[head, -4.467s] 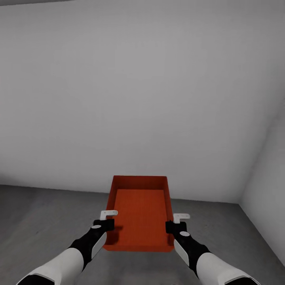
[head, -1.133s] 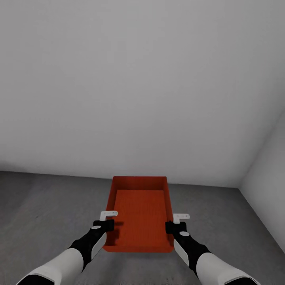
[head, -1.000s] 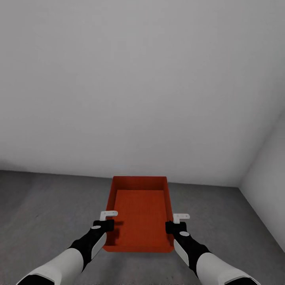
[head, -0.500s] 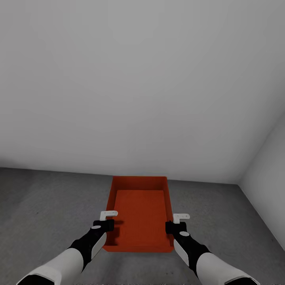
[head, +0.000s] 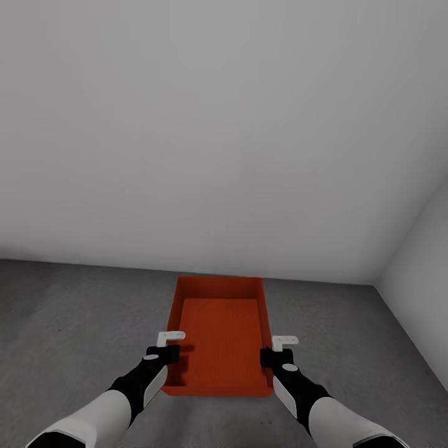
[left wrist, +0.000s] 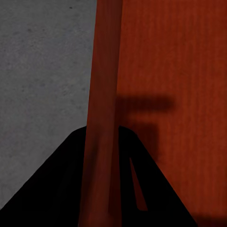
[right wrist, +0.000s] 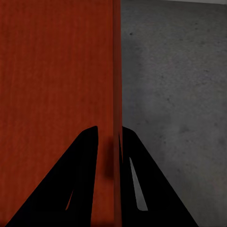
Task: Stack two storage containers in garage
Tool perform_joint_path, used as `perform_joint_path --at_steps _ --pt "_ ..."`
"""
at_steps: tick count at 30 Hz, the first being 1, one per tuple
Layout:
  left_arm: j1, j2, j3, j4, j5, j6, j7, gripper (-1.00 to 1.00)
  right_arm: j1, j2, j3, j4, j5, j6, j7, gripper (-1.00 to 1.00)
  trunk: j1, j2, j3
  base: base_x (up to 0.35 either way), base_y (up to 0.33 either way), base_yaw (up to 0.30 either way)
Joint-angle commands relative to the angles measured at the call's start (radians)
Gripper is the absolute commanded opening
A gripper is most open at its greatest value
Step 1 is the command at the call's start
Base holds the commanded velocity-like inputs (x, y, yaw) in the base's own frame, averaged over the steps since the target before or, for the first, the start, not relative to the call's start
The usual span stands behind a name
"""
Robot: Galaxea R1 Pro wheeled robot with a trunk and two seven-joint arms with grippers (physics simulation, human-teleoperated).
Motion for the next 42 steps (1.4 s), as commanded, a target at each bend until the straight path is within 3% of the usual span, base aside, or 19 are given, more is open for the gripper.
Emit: perform_joint_path --at_steps 1,42 --pt "-0.001 -0.012 0.023 -0.014 -0.013 0.006 0.01 -1.0 0.0 0.001 -0.009 0.004 -0.016 -0.007 -0.008 -1.0 0.0 -0.001 -0.003 0.0 0.0 0.0" --pt "-0.001 -0.015 0.023 -0.014 -0.013 0.006 0.009 -1.0 0.0 -0.001 -0.009 0.004 -0.016 -0.008 -0.008 -1.0 0.0 -0.001 -0.065 0.0 0.0 0.0"
